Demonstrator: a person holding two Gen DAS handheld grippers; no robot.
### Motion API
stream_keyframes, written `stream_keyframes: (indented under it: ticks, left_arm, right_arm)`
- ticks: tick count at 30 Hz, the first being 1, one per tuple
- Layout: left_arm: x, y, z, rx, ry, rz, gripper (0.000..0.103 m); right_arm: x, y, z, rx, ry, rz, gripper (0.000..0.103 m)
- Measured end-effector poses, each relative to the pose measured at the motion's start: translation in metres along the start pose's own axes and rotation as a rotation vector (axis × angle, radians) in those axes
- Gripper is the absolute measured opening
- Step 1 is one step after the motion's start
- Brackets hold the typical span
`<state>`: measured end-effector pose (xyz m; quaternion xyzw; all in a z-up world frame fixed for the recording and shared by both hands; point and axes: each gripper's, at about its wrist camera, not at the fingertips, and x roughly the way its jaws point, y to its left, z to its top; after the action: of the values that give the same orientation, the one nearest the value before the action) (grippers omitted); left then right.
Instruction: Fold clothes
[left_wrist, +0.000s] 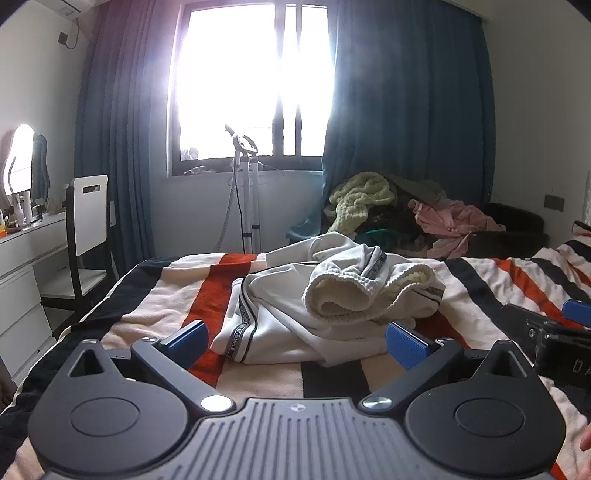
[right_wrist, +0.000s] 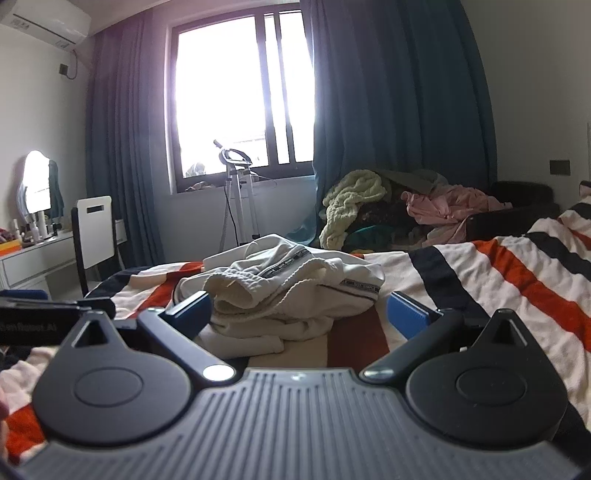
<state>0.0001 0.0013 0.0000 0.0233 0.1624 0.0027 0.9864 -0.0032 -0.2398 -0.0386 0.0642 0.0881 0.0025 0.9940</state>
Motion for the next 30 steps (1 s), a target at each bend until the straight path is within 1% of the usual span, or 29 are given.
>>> stream_keyframes:
  ticks: [7, 9, 12, 15, 30]
  left_arm:
    - [0.000, 0.007, 0.000, -0.024, -0.004, -0.001, 0.103]
    - [-0.018, 0.005, -0.003, -0.026, -0.031, 0.001, 0.103]
    - [-0.009, 0.005, -0.003, -0.022, 0.000, 0.001, 0.103]
    - [-0.008, 0.005, -0.003, -0.019, 0.006, 0.002, 0.103]
    - [0.000, 0.004, -0.009, -0.011, 0.030, 0.004, 0.103]
  right_arm:
    - [-0.005, 0.002, 0.004, -0.037, -0.015, 0.000, 0.103]
    - [-0.005, 0.007, 0.003, -0.053, -0.013, -0.003, 0.103]
    - [-0.004, 0.007, 0.001, -0.038, 0.001, 0.005, 0.103]
    - [-0.003, 0.004, 0.001, -0.019, 0.010, 0.014, 0.103]
    - [-0.002, 0.001, 0.001, -0.004, 0.018, 0.019, 0.103]
